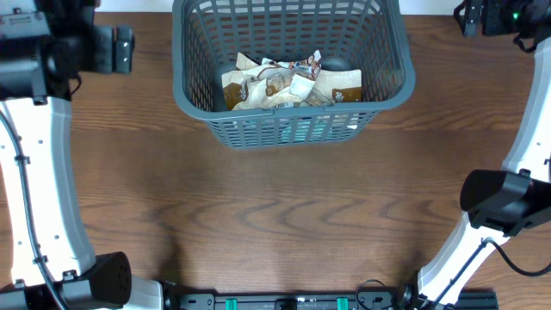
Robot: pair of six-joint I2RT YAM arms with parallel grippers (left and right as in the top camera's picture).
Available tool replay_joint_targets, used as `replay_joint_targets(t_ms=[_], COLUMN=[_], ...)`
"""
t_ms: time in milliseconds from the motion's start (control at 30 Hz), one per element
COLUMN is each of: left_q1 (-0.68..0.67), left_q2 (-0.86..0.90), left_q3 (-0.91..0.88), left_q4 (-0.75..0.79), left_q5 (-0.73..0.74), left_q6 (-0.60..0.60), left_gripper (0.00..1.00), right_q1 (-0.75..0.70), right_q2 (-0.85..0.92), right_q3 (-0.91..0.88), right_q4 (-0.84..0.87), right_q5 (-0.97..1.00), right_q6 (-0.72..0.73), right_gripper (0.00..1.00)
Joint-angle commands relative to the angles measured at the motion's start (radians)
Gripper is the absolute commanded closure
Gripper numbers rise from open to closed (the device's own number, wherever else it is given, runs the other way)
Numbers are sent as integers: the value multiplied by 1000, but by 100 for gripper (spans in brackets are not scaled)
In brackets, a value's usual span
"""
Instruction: Pack container
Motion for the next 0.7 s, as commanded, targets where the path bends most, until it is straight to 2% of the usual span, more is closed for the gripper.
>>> replay_joint_targets(t_ms=[0,100,400,667], left_q1=[19,19,21,34], left_q2=[-34,-47,-59,-58], left_q3=[15,-9,-130,-196], left_q4=[-62,-106,-307,-318], left_q5=[16,60,59,59], left_q6=[-29,-19,-42,-42], left_gripper=[1,1,1,1], right_q1=[3,3,3,3], right_q2=[-80,-87,-87,-87], right_q3=[17,17,17,17], right_q4=[-57,-128,-391,-463], right_q5=[5,14,32,32], right_q6=[4,23,79,79], right_gripper=[1,1,1,1])
